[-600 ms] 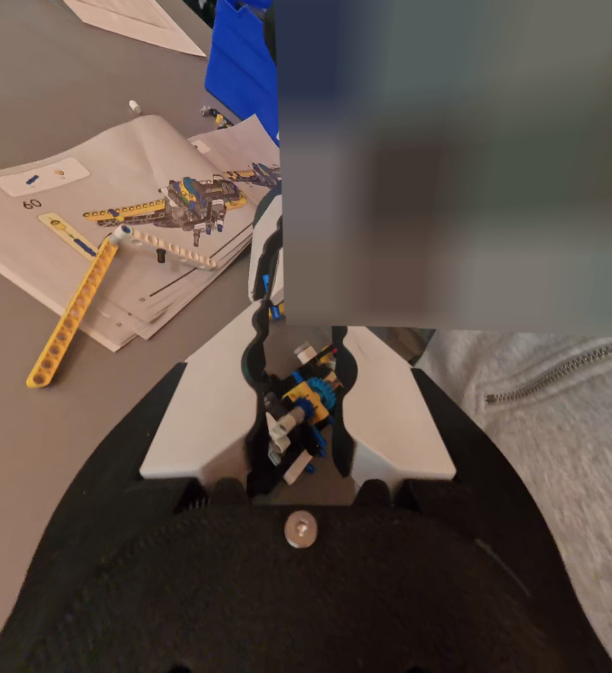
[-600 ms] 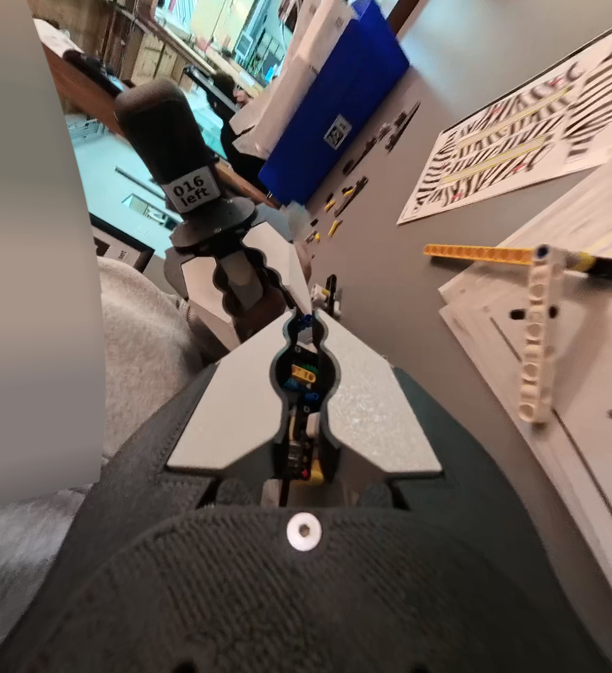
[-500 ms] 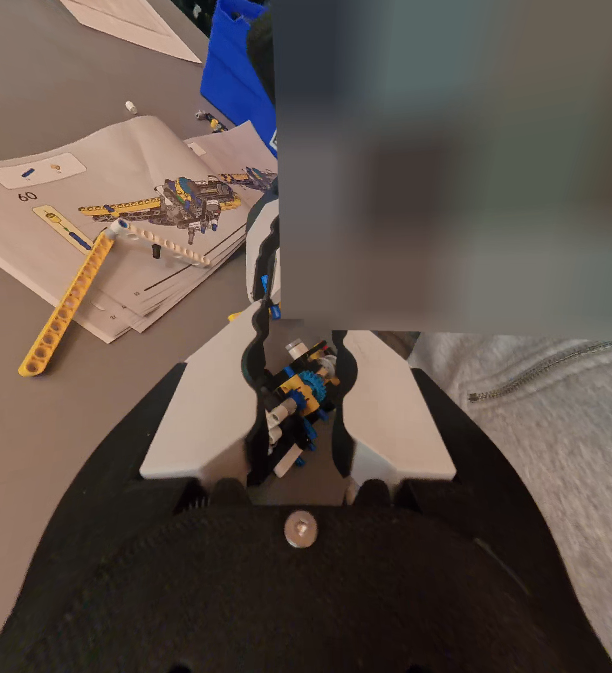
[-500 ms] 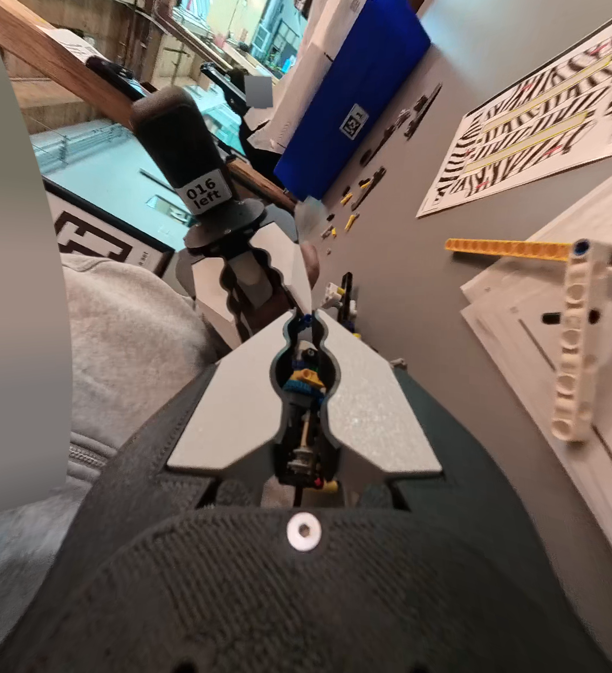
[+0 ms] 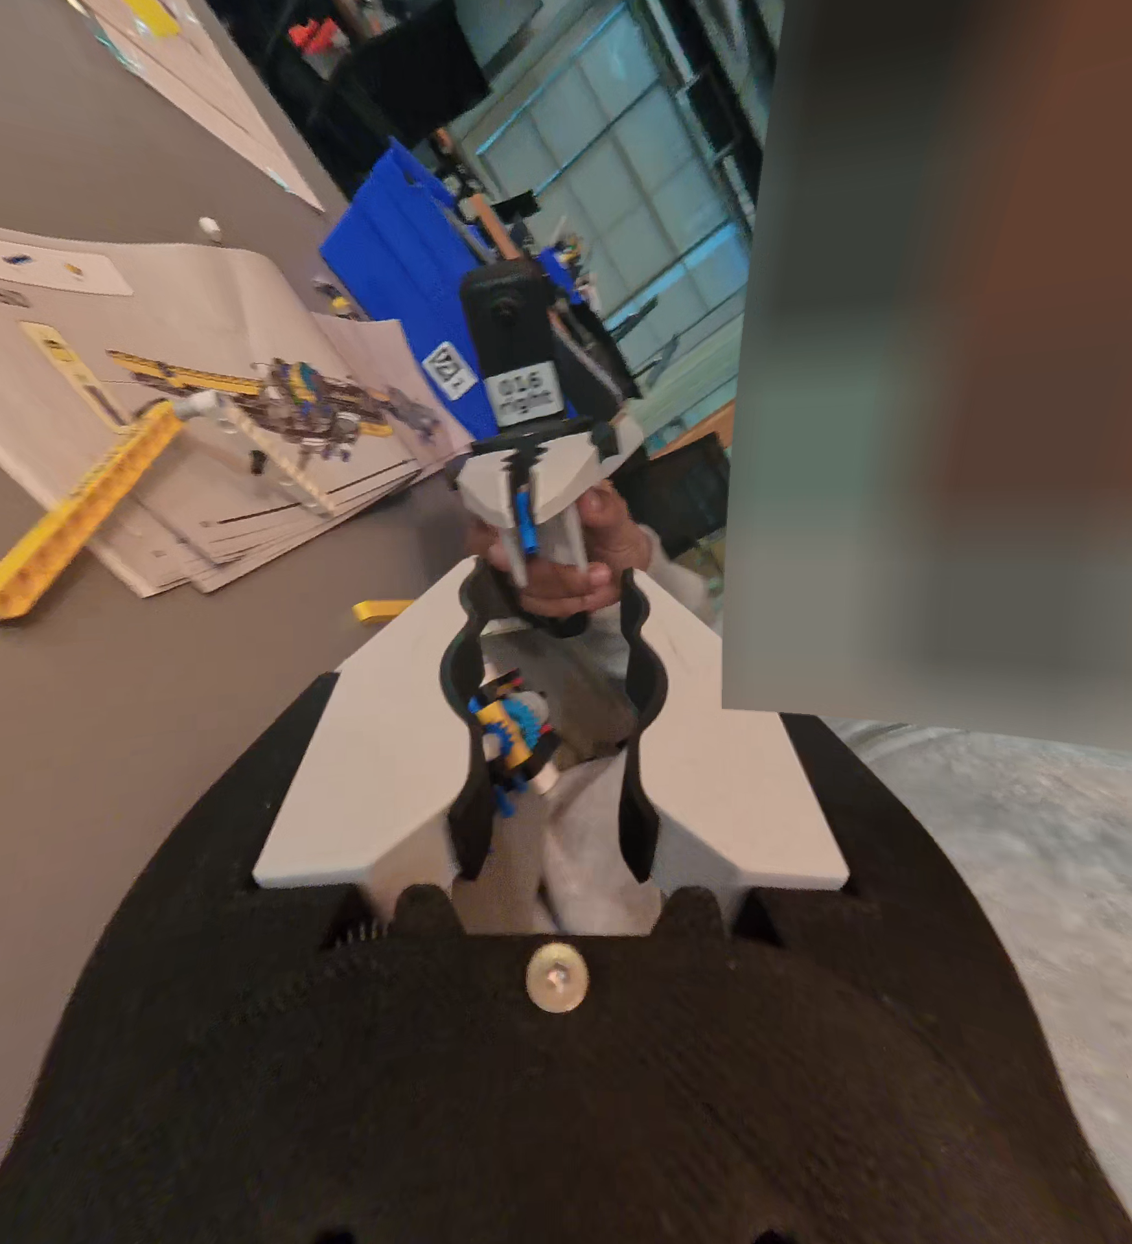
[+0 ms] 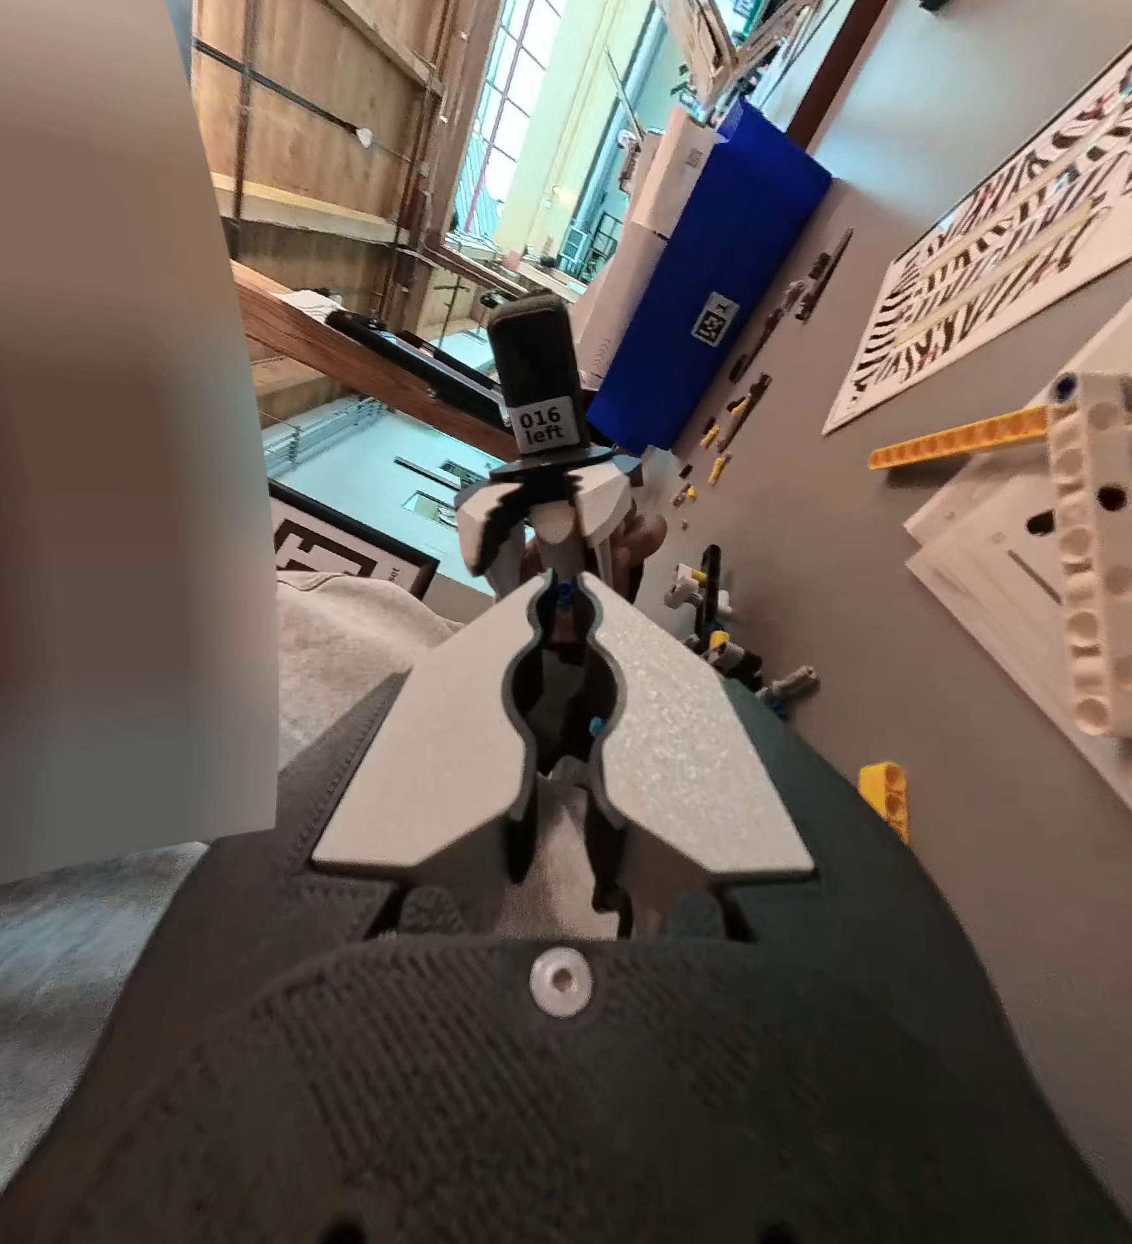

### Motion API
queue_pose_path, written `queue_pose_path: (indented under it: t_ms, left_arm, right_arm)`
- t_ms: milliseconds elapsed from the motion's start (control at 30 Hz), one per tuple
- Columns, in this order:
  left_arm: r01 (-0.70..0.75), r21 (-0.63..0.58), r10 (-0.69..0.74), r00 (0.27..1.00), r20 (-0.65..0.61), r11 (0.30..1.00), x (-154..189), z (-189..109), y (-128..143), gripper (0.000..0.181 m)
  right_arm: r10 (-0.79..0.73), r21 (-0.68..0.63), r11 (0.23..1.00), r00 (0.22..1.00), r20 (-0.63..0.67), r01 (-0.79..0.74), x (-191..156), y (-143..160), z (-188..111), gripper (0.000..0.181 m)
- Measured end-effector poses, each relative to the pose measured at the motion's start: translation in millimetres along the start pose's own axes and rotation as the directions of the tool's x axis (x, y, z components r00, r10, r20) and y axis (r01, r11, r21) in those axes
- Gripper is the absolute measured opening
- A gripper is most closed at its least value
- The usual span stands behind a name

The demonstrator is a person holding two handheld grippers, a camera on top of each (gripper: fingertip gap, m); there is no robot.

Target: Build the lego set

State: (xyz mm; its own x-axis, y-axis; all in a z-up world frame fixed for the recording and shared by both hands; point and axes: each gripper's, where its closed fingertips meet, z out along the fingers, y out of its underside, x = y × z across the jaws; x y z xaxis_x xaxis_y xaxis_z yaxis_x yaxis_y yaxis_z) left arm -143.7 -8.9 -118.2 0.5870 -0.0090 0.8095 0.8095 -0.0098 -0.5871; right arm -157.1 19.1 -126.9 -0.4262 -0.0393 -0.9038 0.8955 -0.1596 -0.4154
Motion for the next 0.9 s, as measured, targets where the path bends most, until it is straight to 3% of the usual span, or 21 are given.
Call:
queue_pose_path:
  t_ms: [233, 400, 500, 667, 900]
  left_arm:
    - [-0.259, -0.11, 0.276, 0.942, 0.191, 0.96, -14.1, -12.1, 22.9, 0.044]
    - [-0.484, -0.292, 0.561, 0.764, 0.319, 0.825, -24.7, -13.3, 44.5, 0.048]
    - [-0.536, -0.37, 0.648, 0.682, 0.339, 0.759, -31.9, -8.0, 56.9, 0.05]
    - [-0.511, -0.35, 0.613, 0.724, 0.317, 0.785, -31.1, -4.5, 58.1, 0.049]
    - [-0.52, -0.379, 0.629, 0.73, 0.267, 0.765, -30.2, -0.6, 66.5, 0.051]
  right_arm:
    - [0.015, -0.072, 0.997, 0.991, -0.136, -0.025, 11.7, 10.7, 1.3, 0.001]
    - [-0.049, -0.222, 0.975, 0.959, -0.279, -0.014, 28.2, 33.3, 9.7, 0.002]
    - [-0.033, -0.267, 0.962, 0.952, -0.306, -0.052, 35.1, 42.5, 13.5, 0.002]
    - [0.002, -0.338, 0.934, 0.945, -0.328, -0.119, 43.3, 54.4, 15.2, 0.002]
    - [0.02, -0.418, 0.893, 0.942, -0.336, -0.168, 47.0, 63.2, 12.9, 0.001]
